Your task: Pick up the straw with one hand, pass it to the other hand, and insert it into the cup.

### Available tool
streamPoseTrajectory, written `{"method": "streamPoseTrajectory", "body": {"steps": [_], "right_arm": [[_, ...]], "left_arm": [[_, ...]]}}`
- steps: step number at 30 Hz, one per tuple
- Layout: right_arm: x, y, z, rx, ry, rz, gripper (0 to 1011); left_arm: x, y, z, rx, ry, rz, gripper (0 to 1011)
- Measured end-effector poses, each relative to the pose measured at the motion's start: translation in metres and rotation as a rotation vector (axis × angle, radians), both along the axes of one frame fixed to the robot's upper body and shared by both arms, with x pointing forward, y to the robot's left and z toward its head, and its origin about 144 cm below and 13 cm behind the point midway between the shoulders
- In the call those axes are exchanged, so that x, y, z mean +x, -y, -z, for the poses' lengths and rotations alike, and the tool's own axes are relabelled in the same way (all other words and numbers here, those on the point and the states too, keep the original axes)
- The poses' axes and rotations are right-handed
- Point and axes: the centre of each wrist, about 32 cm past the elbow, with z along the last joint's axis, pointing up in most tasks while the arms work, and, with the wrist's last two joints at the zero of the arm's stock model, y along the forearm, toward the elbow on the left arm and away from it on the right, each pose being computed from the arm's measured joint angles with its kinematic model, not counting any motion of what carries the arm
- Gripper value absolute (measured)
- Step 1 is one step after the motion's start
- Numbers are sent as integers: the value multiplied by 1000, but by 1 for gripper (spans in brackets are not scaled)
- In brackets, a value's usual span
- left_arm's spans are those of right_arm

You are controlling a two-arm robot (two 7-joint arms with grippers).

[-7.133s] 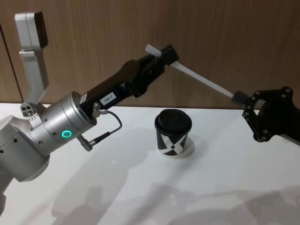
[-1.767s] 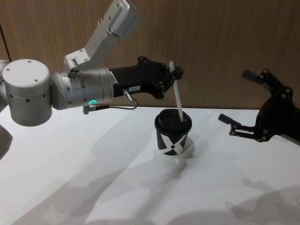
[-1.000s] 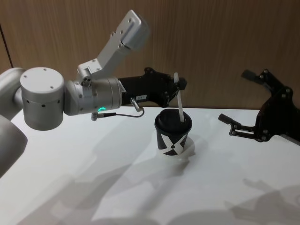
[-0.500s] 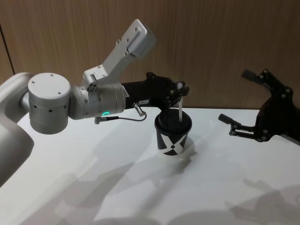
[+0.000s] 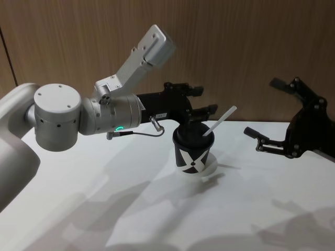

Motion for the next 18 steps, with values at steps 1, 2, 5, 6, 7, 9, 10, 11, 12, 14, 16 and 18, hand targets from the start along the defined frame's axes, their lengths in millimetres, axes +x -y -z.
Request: {"method": "streamPoseTrajectory", "body": {"steps": [1, 2, 5, 6, 7, 9, 10, 11, 12, 14, 16, 18], "right_arm": [[0, 0, 0, 0, 0, 0, 1001], [0, 0, 0, 0, 0, 0, 1001], [0, 0, 0, 0, 0, 0, 1001], [0, 0, 0, 1, 0, 0, 1001], [0, 0, 0, 2, 1, 1, 1001], [1, -1, -1, 6, 2, 1, 1001], [1, -1, -2, 11, 1, 2, 1001], [2, -2, -2, 16, -1, 4, 1001], [2, -2, -3, 19, -1, 6, 1001], [3, -4, -4, 34, -7, 11, 1001], [4, -6, -7, 55, -15, 17, 1001], [4, -8, -9, 70, -21, 20, 1001]], "left_arm": [[0, 0, 0, 0, 0, 0, 629], [0, 0, 0, 1, 0, 0, 668], [0, 0, 1, 1, 0, -1, 746], [0, 0, 1, 1, 0, -1, 793], [0, 0, 1, 1, 0, -1, 800], [0, 0, 2, 1, 2, -3, 866], [0, 0, 2, 0, 3, -3, 901], [-1, 0, 3, -1, 5, -5, 916], [-1, 0, 3, -4, 13, -7, 946], [-2, -1, 4, -7, 21, -11, 990], [-4, -2, 6, -13, 37, -16, 1003], [-6, -3, 8, -22, 58, -24, 1003]]}}
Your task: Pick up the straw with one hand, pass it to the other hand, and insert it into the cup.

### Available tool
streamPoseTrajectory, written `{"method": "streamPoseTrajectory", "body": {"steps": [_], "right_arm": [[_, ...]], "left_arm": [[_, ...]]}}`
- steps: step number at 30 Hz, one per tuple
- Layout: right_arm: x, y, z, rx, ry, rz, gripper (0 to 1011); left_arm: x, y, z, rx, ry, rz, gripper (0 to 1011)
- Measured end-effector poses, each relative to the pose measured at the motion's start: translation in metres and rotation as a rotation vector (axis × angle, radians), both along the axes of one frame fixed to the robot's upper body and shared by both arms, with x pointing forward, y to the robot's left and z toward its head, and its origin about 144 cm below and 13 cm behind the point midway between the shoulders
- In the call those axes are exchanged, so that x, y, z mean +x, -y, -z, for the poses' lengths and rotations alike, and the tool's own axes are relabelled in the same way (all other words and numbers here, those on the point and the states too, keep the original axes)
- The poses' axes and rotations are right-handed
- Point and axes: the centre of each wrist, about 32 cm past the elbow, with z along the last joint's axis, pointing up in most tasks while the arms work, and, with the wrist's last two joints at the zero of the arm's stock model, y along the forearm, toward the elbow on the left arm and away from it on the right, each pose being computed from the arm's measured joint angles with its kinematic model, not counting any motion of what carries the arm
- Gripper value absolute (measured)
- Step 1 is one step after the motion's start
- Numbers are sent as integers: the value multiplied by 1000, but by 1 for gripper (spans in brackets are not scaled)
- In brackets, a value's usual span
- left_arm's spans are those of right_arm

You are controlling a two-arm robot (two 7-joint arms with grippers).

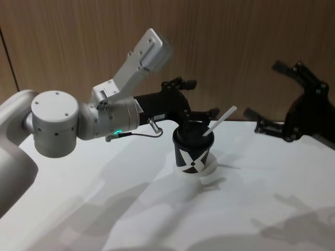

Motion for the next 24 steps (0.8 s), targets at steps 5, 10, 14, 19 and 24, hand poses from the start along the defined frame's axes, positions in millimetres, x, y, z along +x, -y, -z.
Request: {"method": "streamPoseTrajectory", "body": {"steps": [5, 10, 14, 19, 24], "right_arm": [[1, -8, -5, 63, -38, 18, 1001], [1, -18, -10, 124, -87, 33, 1001], [-1, -23, -13, 152, -118, 38, 1001], [-4, -31, -15, 187, -176, 49, 1001], [-9, -36, -16, 205, -233, 52, 1001]], "left_arm": [[-5, -2, 5, -20, 48, -17, 1003], [-10, -5, 13, -53, 116, -42, 1003], [-14, -6, 17, -84, 173, -60, 1003], [-17, -7, 22, -131, 232, -79, 1003], [-20, -7, 25, -167, 261, -93, 1003]]}}
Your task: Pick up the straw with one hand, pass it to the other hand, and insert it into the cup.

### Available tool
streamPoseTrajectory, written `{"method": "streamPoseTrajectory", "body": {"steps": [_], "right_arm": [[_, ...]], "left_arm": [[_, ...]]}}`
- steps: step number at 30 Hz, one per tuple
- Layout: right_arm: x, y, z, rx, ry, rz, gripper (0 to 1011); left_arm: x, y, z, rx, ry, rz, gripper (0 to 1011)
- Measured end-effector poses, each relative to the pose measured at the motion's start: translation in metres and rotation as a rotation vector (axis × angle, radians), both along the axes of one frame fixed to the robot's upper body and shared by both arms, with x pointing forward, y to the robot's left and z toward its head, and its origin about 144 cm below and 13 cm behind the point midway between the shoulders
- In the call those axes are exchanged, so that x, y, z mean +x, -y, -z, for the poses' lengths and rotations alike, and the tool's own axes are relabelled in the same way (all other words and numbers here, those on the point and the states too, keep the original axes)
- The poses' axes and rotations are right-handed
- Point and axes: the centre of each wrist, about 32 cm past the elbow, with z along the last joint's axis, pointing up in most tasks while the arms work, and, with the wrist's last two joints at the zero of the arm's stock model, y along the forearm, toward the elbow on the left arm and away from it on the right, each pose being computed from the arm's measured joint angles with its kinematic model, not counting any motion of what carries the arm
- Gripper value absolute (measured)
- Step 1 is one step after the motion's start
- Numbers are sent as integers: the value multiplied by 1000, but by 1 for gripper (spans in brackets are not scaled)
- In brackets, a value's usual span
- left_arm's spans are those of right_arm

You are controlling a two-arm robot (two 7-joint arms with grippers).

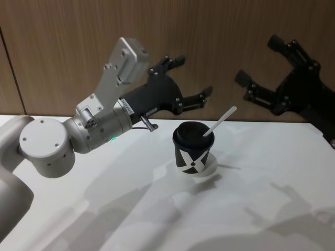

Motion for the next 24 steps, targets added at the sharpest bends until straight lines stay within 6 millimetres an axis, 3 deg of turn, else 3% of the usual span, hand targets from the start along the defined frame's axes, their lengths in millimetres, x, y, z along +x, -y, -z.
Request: {"method": "streamPoseTrajectory", "body": {"steps": [24], "right_arm": [[-19, -21, 1, 94, -224, 94, 1001]], "left_arm": [[-12, -9, 9, -157, -34, -9, 1003]]}}
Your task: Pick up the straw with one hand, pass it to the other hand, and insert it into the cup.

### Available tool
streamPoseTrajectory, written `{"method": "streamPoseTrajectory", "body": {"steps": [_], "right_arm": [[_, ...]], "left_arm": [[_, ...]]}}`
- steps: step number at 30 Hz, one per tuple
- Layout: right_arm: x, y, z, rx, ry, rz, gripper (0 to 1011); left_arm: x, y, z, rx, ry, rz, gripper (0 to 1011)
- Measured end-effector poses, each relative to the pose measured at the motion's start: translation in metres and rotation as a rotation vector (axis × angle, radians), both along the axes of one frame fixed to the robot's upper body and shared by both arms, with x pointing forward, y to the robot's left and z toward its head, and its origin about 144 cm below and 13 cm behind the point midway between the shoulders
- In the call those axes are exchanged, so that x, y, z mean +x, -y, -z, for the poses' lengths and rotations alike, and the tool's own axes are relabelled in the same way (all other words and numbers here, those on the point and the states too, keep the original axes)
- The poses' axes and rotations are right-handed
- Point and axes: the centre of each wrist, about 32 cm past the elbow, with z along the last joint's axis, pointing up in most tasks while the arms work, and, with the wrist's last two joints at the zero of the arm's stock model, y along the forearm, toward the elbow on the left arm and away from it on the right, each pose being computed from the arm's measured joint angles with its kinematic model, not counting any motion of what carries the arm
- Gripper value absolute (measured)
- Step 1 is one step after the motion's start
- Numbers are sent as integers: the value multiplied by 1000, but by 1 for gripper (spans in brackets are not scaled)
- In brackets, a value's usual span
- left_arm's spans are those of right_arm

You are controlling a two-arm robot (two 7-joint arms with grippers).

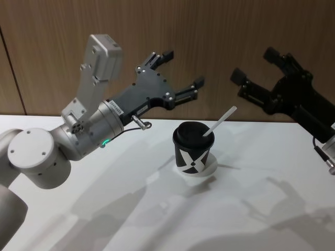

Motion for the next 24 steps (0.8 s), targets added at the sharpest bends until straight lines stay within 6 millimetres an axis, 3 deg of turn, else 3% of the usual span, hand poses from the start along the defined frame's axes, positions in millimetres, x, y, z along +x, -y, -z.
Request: {"method": "streamPoseTrajectory", "body": {"steps": [24], "right_arm": [[-9, -13, -1, 73, -97, 111, 1001]], "left_arm": [[-6, -5, 1, -14, -53, 20, 1003]]}}
